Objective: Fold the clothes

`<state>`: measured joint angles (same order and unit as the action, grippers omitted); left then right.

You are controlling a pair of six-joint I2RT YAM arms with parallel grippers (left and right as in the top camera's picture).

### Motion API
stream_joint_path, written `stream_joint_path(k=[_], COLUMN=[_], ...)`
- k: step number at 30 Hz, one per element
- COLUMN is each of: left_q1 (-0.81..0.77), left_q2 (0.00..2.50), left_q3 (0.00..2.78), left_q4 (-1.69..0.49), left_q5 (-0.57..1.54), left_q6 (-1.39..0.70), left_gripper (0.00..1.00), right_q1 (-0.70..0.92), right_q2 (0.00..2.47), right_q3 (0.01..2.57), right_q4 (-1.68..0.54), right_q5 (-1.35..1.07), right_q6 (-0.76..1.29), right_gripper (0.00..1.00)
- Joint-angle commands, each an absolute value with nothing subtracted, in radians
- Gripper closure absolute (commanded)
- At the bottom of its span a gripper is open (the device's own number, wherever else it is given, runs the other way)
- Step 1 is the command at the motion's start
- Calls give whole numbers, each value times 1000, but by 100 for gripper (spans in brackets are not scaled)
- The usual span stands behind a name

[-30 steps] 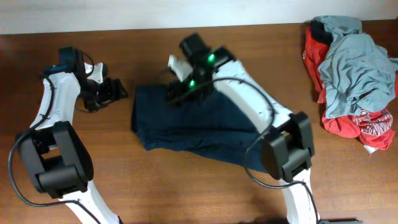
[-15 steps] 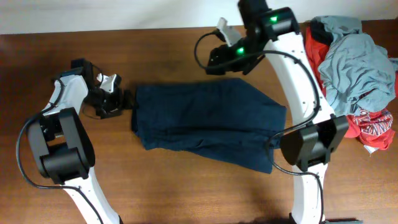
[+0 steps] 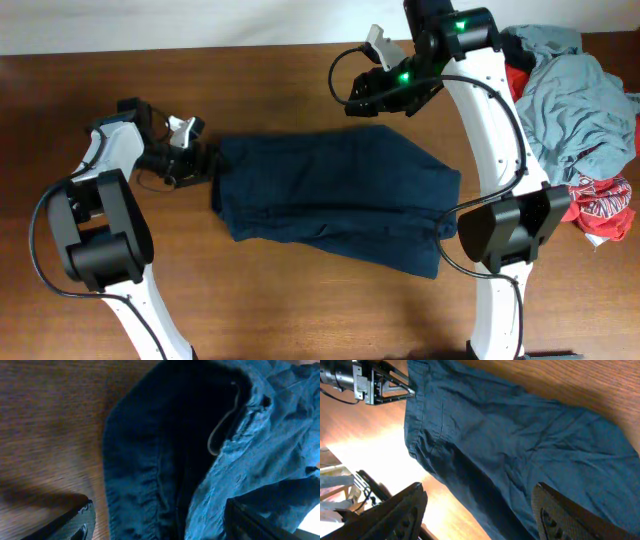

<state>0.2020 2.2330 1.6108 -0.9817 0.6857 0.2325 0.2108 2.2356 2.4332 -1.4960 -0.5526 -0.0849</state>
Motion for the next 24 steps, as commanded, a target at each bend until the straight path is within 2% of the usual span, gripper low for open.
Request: stream_joint_path(k=[1, 6, 14, 16, 17, 21, 22, 23, 24], left_q1=[189, 168, 80, 65, 60, 62, 66, 69, 73], left_q2=[2285, 2292, 2292, 2292, 2292, 2292, 2292, 2291, 2291], left_q3=[1600, 1600, 1600, 1600, 1600, 1600, 1600, 1601, 1602], left_q4=[-982, -979, -974, -965, -962, -946, -942, -936, -933], left_q5=[674, 700, 718, 715, 715, 714, 714, 714, 714], left_q6=[267, 263, 263, 262, 257, 221, 213, 199, 184], left_gripper=[17, 18, 25, 39, 52, 83, 95, 99, 99], right_q1=[209, 209, 209, 209, 209, 209, 209, 208, 207], right_q2=[2194, 2194, 2194, 2194, 2194, 2194, 2194, 2194, 2194], right_q3=[2454, 2454, 2454, 2454, 2454, 2454, 2454, 2454, 2454], right_q4=[-1508, -1521, -1519, -1520, -1520, -1523, -1523, -1523, -1523], right_q5=[-576, -576, -576, -576, -576, -572, -571, -568, -564], right_q6=[-102, -120, -120, -120, -120, -125, -125, -125, -124], right_gripper=[29, 29, 29, 29, 29, 29, 29, 29, 29])
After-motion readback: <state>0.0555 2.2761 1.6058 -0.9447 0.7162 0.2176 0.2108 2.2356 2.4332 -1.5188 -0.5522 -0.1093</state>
